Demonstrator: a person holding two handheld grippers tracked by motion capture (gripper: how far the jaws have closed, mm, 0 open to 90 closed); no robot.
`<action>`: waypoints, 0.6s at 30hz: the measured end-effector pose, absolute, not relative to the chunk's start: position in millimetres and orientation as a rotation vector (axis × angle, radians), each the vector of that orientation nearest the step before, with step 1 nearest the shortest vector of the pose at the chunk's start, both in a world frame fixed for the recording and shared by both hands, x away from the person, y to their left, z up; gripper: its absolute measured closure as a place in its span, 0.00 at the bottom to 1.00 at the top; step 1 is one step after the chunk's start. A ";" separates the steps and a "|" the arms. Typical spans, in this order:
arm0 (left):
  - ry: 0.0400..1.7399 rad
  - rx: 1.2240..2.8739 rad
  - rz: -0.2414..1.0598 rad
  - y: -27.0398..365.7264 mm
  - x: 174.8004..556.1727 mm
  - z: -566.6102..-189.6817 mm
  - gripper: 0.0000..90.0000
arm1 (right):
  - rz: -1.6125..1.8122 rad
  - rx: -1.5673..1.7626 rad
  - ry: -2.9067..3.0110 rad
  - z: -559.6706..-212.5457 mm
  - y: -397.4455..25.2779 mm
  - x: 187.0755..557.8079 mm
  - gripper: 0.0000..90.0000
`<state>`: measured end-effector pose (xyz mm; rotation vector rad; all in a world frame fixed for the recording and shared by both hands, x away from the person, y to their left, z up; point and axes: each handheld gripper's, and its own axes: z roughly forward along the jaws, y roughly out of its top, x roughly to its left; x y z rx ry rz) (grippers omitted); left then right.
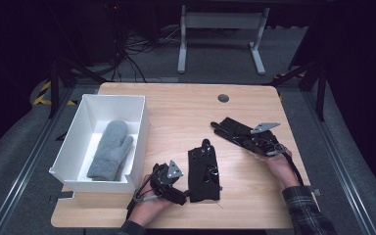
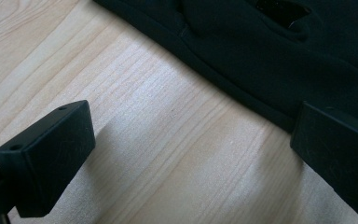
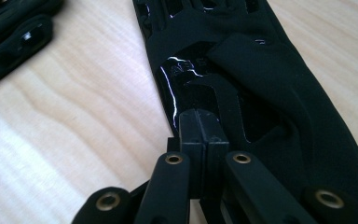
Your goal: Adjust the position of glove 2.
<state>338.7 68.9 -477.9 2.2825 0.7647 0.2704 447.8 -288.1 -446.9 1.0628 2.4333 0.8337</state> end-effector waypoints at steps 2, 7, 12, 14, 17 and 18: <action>0.765 2.283 0.270 68.9 338.8 -477.9 0.00 | 0.823 1.046 2.443 -446.5 -286.8 442.1 1.00; 0.765 2.282 0.268 68.9 338.7 -478.0 0.00 | 0.808 1.020 2.464 -445.8 -284.9 429.0 1.00; 0.765 2.282 0.268 68.9 338.7 -477.9 0.00 | 0.803 1.005 2.484 -445.3 -283.8 415.8 1.00; 0.765 2.282 0.269 68.9 338.8 -477.9 0.00 | 0.804 1.002 2.494 -445.0 -283.4 411.1 1.00; 0.765 2.282 0.270 68.9 338.8 -477.9 0.00 | 0.794 0.987 2.508 -444.5 -282.1 403.6 1.00; 0.765 2.282 0.269 68.9 338.7 -477.9 0.00 | 0.792 0.980 2.511 -444.4 -281.8 401.5 1.00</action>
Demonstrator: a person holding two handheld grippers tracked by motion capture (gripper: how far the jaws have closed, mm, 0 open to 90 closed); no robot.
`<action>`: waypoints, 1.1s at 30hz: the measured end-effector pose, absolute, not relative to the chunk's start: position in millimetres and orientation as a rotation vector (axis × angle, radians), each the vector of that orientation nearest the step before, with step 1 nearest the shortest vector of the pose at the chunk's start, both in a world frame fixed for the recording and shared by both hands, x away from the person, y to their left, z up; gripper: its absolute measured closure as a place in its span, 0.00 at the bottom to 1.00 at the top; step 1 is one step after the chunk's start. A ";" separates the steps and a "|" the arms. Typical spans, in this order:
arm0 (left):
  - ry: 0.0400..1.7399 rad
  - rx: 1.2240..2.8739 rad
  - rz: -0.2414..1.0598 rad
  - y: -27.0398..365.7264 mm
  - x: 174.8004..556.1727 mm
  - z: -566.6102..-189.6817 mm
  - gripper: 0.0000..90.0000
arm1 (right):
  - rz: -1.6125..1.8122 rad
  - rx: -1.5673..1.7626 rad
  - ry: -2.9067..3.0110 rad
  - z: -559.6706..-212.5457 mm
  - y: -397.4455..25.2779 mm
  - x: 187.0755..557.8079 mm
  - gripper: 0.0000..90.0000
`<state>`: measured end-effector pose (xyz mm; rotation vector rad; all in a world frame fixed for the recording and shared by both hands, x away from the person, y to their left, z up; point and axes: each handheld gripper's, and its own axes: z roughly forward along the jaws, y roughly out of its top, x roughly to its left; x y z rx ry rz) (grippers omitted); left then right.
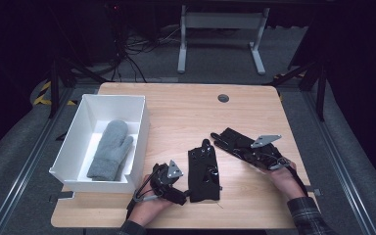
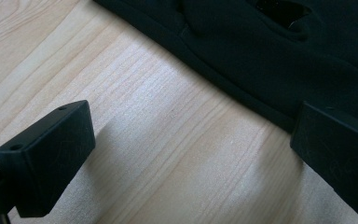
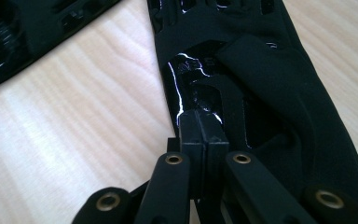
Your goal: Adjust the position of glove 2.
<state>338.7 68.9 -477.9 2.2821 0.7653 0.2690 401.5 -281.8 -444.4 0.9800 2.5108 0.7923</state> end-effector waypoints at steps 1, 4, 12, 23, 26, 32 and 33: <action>0.765 2.282 0.268 68.9 338.7 -477.9 0.00 | 0.792 0.985 2.514 -444.4 -281.0 398.6 1.00; 0.765 2.282 0.270 68.9 338.8 -477.9 0.00 | 0.789 0.978 2.516 -444.4 -280.7 395.8 1.00; 0.765 2.282 0.268 68.9 338.8 -477.9 0.00 | 0.881 0.993 2.446 -431.2 -293.0 393.8 1.00; 0.765 2.282 0.268 68.9 338.8 -477.9 0.00 | 0.840 1.068 2.419 -431.6 -330.3 390.3 1.00; 0.765 2.282 0.269 68.9 338.8 -477.9 0.00 | 0.804 1.066 2.455 -437.3 -331.2 390.1 1.00; 0.765 2.282 0.269 69.0 338.8 -477.9 0.00 | 0.764 1.055 2.497 -443.0 -326.9 387.8 1.00; 0.765 2.282 0.269 68.9 338.8 -477.9 0.00 | 0.761 1.049 2.504 -442.9 -325.5 385.8 1.00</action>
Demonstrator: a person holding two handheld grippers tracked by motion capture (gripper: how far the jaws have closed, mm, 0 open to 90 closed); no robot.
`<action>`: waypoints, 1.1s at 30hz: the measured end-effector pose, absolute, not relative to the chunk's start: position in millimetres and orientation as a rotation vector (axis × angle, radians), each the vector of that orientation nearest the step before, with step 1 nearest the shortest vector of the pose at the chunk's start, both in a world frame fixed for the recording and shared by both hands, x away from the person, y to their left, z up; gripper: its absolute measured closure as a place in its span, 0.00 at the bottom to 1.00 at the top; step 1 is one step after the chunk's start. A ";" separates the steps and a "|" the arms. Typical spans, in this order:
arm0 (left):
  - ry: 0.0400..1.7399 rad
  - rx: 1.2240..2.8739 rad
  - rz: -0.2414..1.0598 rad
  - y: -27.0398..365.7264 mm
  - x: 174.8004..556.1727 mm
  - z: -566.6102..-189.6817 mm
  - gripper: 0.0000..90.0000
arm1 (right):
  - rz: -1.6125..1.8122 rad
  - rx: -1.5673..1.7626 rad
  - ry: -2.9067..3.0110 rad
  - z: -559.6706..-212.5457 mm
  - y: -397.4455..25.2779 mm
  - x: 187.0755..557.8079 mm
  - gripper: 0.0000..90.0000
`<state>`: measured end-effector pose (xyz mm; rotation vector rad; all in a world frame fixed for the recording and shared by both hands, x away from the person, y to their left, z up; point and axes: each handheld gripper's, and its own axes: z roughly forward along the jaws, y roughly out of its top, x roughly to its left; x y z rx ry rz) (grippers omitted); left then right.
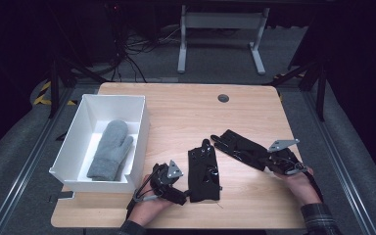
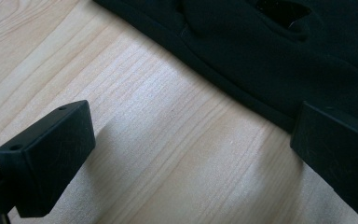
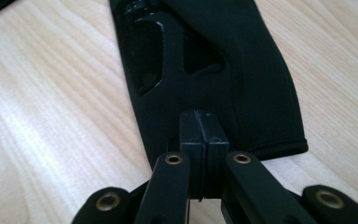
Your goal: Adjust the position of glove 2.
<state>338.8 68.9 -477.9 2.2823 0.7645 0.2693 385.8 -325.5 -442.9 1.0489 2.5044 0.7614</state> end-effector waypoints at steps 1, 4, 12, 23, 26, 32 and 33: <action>0.765 2.282 0.267 68.9 338.8 -477.9 0.00 | 0.760 1.042 2.514 -442.6 -324.9 384.4 1.00; 0.765 2.282 0.267 68.9 338.7 -477.9 0.00 | 0.765 1.020 2.546 -442.3 -322.2 377.9 1.00; 0.764 2.282 0.270 68.9 338.8 -477.9 0.00 | 0.818 0.936 2.632 -443.2 -310.1 360.4 1.00; 0.765 2.283 0.269 68.9 338.7 -477.9 0.00 | 0.911 0.793 2.752 -446.2 -283.3 344.4 1.00; 0.765 2.282 0.268 68.9 338.8 -477.9 0.00 | 0.931 0.760 2.780 -446.8 -276.1 341.2 1.00; 0.765 2.282 0.270 68.9 338.7 -477.9 0.00 | 0.960 0.678 2.837 -447.8 -263.6 334.6 1.00; 0.765 2.283 0.269 68.9 338.7 -477.9 0.00 | 0.966 0.663 2.844 -448.1 -261.7 333.8 1.00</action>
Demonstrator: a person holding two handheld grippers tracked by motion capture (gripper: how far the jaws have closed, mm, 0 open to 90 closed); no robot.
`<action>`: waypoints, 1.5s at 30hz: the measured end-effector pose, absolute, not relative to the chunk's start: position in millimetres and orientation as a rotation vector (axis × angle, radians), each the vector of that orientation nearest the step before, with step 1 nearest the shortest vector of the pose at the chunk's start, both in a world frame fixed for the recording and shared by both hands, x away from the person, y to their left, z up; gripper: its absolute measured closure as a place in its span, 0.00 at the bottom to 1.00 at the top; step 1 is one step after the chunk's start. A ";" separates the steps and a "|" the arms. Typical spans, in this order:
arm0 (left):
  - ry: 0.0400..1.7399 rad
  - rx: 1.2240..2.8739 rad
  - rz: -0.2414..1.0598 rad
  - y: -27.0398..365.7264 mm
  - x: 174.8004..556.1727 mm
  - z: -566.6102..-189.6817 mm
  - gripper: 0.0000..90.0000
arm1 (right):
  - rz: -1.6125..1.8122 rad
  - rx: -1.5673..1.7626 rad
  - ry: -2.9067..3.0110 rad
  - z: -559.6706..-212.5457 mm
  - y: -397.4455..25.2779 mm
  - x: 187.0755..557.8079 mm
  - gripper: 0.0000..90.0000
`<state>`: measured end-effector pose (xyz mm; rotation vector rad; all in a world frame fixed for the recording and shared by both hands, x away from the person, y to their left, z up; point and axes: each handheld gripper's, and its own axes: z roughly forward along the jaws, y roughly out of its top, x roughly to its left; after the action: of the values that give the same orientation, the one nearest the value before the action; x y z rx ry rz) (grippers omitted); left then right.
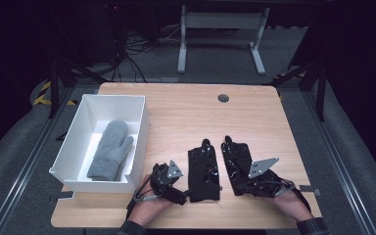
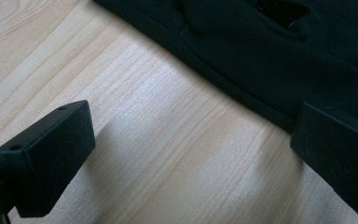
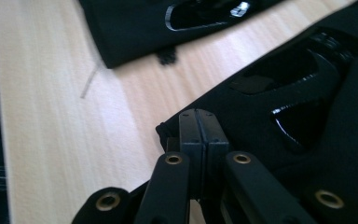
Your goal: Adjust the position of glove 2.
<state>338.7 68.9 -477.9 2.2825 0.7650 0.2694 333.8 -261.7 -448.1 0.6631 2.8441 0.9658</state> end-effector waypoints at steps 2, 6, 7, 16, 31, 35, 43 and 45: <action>0.765 2.280 0.271 68.8 338.7 -478.1 0.00 | 0.972 0.637 2.864 -448.3 -257.4 331.6 1.00; 0.765 2.279 0.272 68.8 338.7 -478.2 0.00 | 0.980 0.601 2.891 -448.7 -250.7 328.2 1.00; 0.764 2.282 0.269 68.9 338.8 -477.9 0.00 | 0.980 0.587 2.894 -448.9 -249.9 328.1 1.00; 0.765 2.279 0.269 68.8 338.7 -478.2 0.00 | 1.012 0.551 2.921 -450.5 -238.6 329.5 1.00; 0.773 2.282 0.271 69.4 338.1 -473.5 0.10 | 1.091 0.618 2.789 -438.1 -250.3 332.6 0.79; 0.790 2.277 0.251 69.2 337.8 -467.8 0.29 | 1.104 0.685 2.706 -433.9 -264.1 336.2 0.76; 0.804 2.196 0.155 71.0 346.0 -448.6 0.81 | 1.098 0.806 2.634 -432.5 -290.9 343.7 0.98; 0.812 2.184 0.143 69.0 350.4 -444.6 0.93 | 1.083 0.827 2.629 -433.8 -294.8 346.0 1.00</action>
<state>350.4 69.0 -444.6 2.1844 0.8124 0.1425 346.0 -294.8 -433.8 0.8269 2.6292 1.0830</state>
